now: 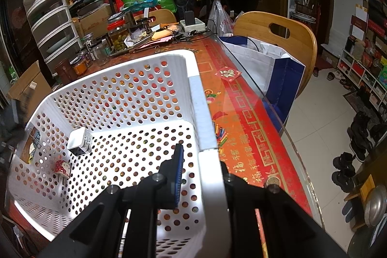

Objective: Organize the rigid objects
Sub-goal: 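Carry the black adapter into the basket and open the left gripper, then close the left gripper on the teal charger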

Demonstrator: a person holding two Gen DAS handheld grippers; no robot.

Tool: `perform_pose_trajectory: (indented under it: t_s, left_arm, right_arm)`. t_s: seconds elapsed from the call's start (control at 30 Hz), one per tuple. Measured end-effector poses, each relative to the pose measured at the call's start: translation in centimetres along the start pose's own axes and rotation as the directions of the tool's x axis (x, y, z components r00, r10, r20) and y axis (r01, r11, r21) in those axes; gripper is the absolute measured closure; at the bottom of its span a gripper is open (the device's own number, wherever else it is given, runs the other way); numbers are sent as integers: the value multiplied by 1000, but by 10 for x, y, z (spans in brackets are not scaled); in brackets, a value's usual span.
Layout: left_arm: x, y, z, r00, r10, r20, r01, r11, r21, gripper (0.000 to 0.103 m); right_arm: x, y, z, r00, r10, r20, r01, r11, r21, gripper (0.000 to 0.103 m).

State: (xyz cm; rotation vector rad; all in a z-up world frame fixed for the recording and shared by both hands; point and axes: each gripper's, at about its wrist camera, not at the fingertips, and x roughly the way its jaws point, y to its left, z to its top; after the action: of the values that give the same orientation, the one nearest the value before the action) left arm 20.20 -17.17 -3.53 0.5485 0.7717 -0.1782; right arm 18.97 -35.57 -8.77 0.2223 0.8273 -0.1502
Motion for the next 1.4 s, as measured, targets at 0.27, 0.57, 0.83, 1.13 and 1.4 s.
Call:
perform_pose_trajectory:
  t_s: [0.27, 0.57, 0.83, 1.13, 1.4]
  left_arm:
    - [46, -42, 11, 985, -59, -164, 78, 991, 112, 47]
    - [68, -49, 21, 972, -65, -225, 101, 983, 152, 47]
    - [53, -39, 22, 982, -104, -157, 122, 986, 112, 15]
    - [-27, 90, -7, 994, -67, 82, 77, 988, -137, 0]
    - [74, 214, -76, 988, -81, -129, 19, 907, -420, 0]
  right_arm:
    - [0, -1, 0, 1000, 10, -2, -10, 1000, 0, 87]
    - [-1, -2, 0, 1000, 17, 0, -17, 1000, 0, 87]
    - [-1, -2, 0, 1000, 11, -4, -11, 1000, -2, 87]
    - [-1, -2, 1, 1000, 9, -10, -9, 1000, -9, 87]
    - [1, -2, 3, 1000, 5, -12, -5, 1000, -9, 87]
